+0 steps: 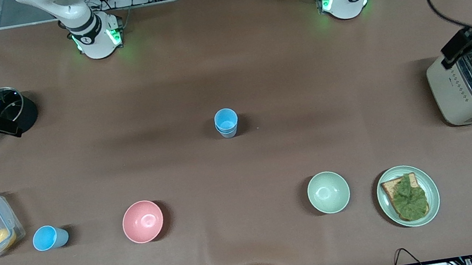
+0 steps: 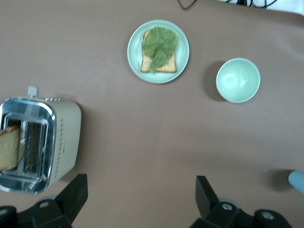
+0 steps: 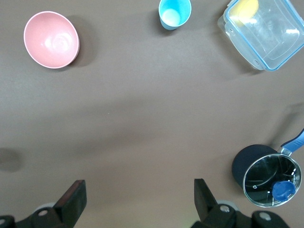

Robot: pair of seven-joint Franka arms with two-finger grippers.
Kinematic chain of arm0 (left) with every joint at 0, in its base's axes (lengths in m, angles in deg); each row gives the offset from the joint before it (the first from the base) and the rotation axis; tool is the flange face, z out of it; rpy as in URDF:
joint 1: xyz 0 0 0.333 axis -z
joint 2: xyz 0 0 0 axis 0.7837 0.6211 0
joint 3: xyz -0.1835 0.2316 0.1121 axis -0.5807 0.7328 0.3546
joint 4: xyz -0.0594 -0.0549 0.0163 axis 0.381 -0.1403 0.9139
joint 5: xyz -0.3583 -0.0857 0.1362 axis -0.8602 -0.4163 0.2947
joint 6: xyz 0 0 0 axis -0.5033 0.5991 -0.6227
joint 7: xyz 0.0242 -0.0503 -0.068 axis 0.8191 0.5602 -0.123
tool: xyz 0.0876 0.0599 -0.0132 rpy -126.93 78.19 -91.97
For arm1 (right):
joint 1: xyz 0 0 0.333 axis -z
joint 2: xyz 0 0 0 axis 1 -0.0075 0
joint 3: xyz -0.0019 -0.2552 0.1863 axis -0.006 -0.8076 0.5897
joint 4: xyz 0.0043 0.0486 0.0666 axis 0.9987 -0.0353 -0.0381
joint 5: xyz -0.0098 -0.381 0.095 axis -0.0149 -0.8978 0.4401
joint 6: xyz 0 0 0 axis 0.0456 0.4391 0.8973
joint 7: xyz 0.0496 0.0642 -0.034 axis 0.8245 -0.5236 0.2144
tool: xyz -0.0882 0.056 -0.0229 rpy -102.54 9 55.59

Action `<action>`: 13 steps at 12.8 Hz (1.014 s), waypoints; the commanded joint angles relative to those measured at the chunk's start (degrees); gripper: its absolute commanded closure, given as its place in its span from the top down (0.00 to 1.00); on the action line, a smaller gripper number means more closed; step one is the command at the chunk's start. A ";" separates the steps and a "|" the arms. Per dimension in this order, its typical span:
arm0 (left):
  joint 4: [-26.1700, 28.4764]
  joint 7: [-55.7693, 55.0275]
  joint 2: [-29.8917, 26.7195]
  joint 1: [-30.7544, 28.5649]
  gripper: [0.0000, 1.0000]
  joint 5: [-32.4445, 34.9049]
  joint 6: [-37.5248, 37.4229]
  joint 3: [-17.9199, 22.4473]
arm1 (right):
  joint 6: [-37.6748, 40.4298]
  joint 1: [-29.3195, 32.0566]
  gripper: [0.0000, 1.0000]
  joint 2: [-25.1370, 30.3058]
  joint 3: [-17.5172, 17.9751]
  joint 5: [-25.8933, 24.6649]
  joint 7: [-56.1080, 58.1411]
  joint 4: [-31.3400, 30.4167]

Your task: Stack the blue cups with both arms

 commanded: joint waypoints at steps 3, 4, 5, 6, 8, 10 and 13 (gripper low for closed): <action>1.75 0.93 -2.14 0.17 1.00 -1.70 -2.37 0.33 | 1.69 1.17 1.00 -0.77 1.23 0.14 -0.92 1.60; 2.97 1.28 -3.36 0.17 1.00 -1.79 -2.89 0.42 | 1.96 1.17 1.00 -0.77 1.23 0.14 -0.92 1.60; 5.07 1.29 -4.76 0.17 1.00 -2.05 -3.07 0.42 | 2.05 1.09 1.00 -0.77 1.23 0.14 -0.92 1.60; 5.53 1.29 -4.95 0.17 1.00 -2.06 -3.07 0.42 | 2.05 1.09 1.00 -0.77 1.23 0.14 -0.92 1.60; 5.19 1.64 -4.52 0.26 1.00 -1.88 -2.90 0.50 | 2.05 0.91 1.00 -0.77 1.23 0.14 -0.92 1.60; 4.66 1.47 -3.64 0.70 1.00 -1.18 -2.81 0.50 | 2.14 1.08 1.00 -0.77 1.23 0.14 -0.92 1.52; 4.30 1.90 -4.07 0.87 1.00 -1.96 -2.81 2.17 | 2.23 1.00 1.00 -0.77 1.23 0.14 -0.83 1.52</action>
